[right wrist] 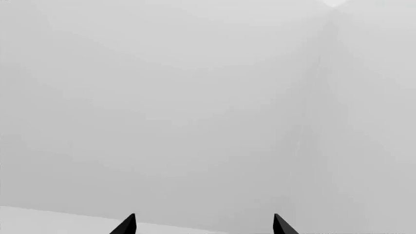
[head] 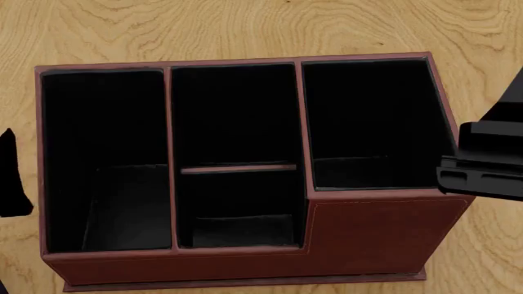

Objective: Pick up the book and place it in the back compartment of the caddy.

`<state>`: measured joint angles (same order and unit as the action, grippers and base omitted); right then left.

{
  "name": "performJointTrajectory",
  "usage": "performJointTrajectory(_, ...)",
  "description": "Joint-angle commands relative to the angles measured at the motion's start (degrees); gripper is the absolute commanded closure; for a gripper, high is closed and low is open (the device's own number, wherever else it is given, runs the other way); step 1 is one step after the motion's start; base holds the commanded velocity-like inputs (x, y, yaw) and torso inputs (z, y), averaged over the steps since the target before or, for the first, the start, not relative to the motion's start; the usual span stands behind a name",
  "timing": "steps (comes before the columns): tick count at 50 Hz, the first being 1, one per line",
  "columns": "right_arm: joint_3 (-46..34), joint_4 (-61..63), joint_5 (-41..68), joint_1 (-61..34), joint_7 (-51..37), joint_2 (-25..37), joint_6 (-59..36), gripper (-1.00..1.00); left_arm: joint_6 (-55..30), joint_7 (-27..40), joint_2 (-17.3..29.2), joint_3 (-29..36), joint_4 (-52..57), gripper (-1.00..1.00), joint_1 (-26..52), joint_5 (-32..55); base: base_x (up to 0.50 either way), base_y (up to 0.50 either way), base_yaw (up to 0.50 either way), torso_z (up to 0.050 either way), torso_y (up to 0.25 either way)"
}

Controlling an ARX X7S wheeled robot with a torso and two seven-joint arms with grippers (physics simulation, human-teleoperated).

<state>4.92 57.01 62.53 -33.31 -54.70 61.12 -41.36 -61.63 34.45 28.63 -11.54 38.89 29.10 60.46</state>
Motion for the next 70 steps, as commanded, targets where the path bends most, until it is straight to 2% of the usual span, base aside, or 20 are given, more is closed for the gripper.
performJointTrajectory(1, -0.5, -0.5, -1.6, 1.2, 0.8, -0.5, 1.1, -1.0, -11.3, 14.6, 0.6, -8.8, -1.4, -1.0, 5.1, 20.0, 0.0, 0.0, 0.0, 0.0, 0.0)
performJointTrajectory(9, -2.0, -1.2, -2.9, 0.7, 1.4, -1.2, 1.1, -1.0, -12.9, 23.6, 0.7, -9.3, -3.4, -1.0, 5.4, 23.3, 0.0, 0.0, 0.0, 0.0, 0.0)
performJointTrajectory(13, -2.5, -1.3, -3.2, 0.5, 1.5, -1.4, 1.2, -1.0, -13.6, 28.6, 1.0, -9.3, -4.6, -1.0, 5.8, 27.7, 0.0, 0.0, 0.0, 0.0, 0.0)
performJointTrajectory(14, -2.5, -1.3, -3.3, 0.6, 1.6, -1.4, 1.3, -1.0, -13.3, 28.4, 0.9, -9.6, -4.6, -1.0, 5.6, 28.2, 0.0, 0.0, 0.0, 0.0, 0.0)
performJointTrajectory(15, -2.5, -1.3, -3.4, 0.7, 1.6, -1.4, 1.4, -1.0, -13.0, 31.5, 0.8, -9.7, -5.5, -1.0, 5.5, 31.5, 0.0, 0.0, 0.0, 0.0, 0.0)
performJointTrajectory(17, -2.5, -1.3, -3.6, 0.9, 1.6, -1.4, 1.5, -1.0, -13.1, 33.4, 1.0, -9.3, -4.7, -1.0, 5.6, 32.0, 0.0, 0.0, 0.0, 0.0, 0.0)
performJointTrajectory(19, -2.4, -1.3, -3.6, 1.1, 1.6, -1.4, 1.6, -1.0, -11.6, 37.0, 0.4, -9.8, -5.6, -1.0, 5.2, 36.5, 0.0, 0.0, 0.0, 0.0, 0.0)
performJointTrajectory(27, -2.2, -1.6, -4.7, 2.5, 2.2, -1.5, 2.6, -1.0, -8.8, 43.5, -0.4, -9.3, -5.8, -1.0, 4.5, 40.6, 0.0, 0.0, 0.0, 0.0, 0.0)
performJointTrajectory(32, -2.4, -2.0, -5.5, 3.2, 2.6, -1.9, 3.2, -1.0, -7.8, 43.4, -1.2, -9.9, -4.9, -1.0, 3.8, 39.8, 0.0, 0.0, 0.0, 0.0, 0.0)
performJointTrajectory(37, -2.3, -2.2, -5.9, 3.8, 2.9, -2.0, 3.7, -1.0, -6.5, 47.5, -0.5, -8.6, -5.9, -1.0, 3.9, 43.4, 0.0, 0.0, 0.0, 0.0, 0.0)
performJointTrajectory(51, -1.5, -2.1, -6.8, 6.2, 3.4, -1.9, 5.0, -1.0, -3.7, 53.2, 0.6, -7.7, -7.3, -1.0, 4.3, 42.7, 0.0, 0.0, 0.0, 0.0, 0.0)
performJointTrajectory(56, -1.4, -2.2, -7.1, 6.7, 3.6, -1.9, 5.3, -1.0, -4.2, 50.7, 1.2, -7.5, -7.6, -1.0, 4.4, 39.1, 0.0, 0.0, 0.0, 0.0, 0.0)
performJointTrajectory(70, -1.6, -2.4, -7.3, 6.8, 3.6, -1.8, 5.6, -1.0, -2.8, 49.3, 1.0, -7.3, -11.1, -1.0, 3.5, 35.7, 0.0, 0.0, 0.0, 0.0, 0.0)
